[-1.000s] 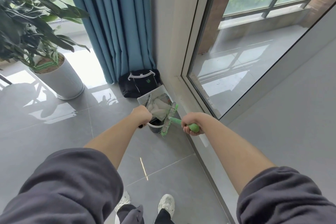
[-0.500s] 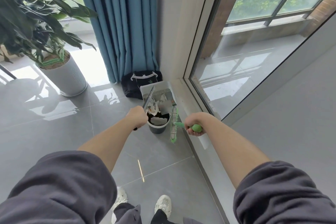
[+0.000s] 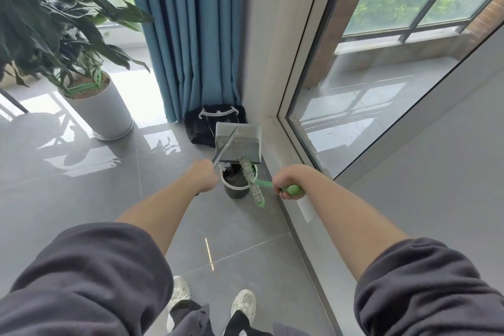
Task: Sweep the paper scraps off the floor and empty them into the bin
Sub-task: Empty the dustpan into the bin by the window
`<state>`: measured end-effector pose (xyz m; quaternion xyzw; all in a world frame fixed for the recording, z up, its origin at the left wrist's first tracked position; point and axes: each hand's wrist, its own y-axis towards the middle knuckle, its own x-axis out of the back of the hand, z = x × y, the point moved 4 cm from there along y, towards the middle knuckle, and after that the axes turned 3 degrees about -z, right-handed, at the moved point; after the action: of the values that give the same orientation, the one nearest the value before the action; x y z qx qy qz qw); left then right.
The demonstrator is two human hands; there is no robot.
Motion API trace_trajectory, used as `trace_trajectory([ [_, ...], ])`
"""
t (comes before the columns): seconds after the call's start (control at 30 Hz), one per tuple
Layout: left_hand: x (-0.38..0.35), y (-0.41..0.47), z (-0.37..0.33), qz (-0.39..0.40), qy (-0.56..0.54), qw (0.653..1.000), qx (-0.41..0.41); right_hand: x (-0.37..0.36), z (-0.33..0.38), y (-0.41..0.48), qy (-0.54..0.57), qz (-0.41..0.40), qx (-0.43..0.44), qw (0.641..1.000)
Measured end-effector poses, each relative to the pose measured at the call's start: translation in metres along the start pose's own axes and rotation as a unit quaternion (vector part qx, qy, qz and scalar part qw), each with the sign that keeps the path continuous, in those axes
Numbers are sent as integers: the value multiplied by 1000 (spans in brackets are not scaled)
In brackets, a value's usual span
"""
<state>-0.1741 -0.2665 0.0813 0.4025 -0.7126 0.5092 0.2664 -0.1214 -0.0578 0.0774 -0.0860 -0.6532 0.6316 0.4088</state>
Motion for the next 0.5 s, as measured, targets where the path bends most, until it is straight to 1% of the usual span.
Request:
trace_trajectory([
  [0.17, -4, 3, 5, -10, -20, 1000, 4, 8, 5, -10, 4, -36, 32, 999],
  [0.3, 0, 11, 3, -8, -87, 996, 11, 18, 10, -15, 23, -75, 53, 995],
  [0.4, 2, 20, 4, -7, -142, 990, 25, 20, 13, -17, 30, -77, 49, 995],
  [0.5, 4, 24, 6, -9, -162, 986, 38, 19, 14, -19, 43, -67, 44, 996],
])
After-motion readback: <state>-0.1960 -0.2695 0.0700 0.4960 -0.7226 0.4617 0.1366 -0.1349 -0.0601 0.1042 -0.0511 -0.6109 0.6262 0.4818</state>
